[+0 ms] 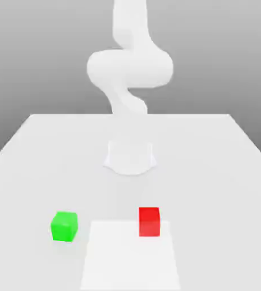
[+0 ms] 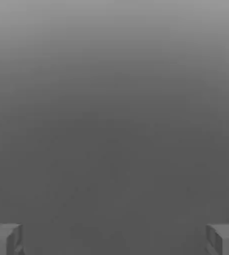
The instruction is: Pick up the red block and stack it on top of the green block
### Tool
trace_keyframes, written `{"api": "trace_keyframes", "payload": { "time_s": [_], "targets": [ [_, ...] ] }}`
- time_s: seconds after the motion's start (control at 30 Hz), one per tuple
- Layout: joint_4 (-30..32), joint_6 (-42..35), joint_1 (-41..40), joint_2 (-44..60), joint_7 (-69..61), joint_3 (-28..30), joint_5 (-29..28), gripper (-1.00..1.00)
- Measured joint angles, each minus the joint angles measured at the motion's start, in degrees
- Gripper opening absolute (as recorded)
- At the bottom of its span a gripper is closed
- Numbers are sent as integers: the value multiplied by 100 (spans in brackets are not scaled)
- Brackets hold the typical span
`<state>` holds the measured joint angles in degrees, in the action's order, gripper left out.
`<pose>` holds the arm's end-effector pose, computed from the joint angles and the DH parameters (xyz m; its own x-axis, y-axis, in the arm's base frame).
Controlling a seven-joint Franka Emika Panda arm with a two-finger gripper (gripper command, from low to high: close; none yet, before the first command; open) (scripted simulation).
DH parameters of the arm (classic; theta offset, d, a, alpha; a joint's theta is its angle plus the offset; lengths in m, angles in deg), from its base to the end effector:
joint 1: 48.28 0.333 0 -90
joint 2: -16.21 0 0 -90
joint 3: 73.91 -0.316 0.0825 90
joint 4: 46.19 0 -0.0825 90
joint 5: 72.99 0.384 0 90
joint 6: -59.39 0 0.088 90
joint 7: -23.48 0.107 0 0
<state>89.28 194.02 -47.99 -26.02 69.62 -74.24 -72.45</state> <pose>0.3735 0.0049 0.6610 0.5262 -0.7190 0.4541 -0.5349 -0.6950 -0.4806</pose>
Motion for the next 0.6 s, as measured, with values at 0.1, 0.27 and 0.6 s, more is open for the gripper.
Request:
{"api": "trace_keyframes", "payload": {
  "time_s": [0.1, 0.27, 0.6],
  "targets": [
    [523, 410, 32, 530, 48, -69, 75, 0],
    [1384, 1085, 112, 1400, 150, -192, 163, 0],
    [3081, 2874, 261, 3770, 589, -470, 53, 0]
  ]
}}
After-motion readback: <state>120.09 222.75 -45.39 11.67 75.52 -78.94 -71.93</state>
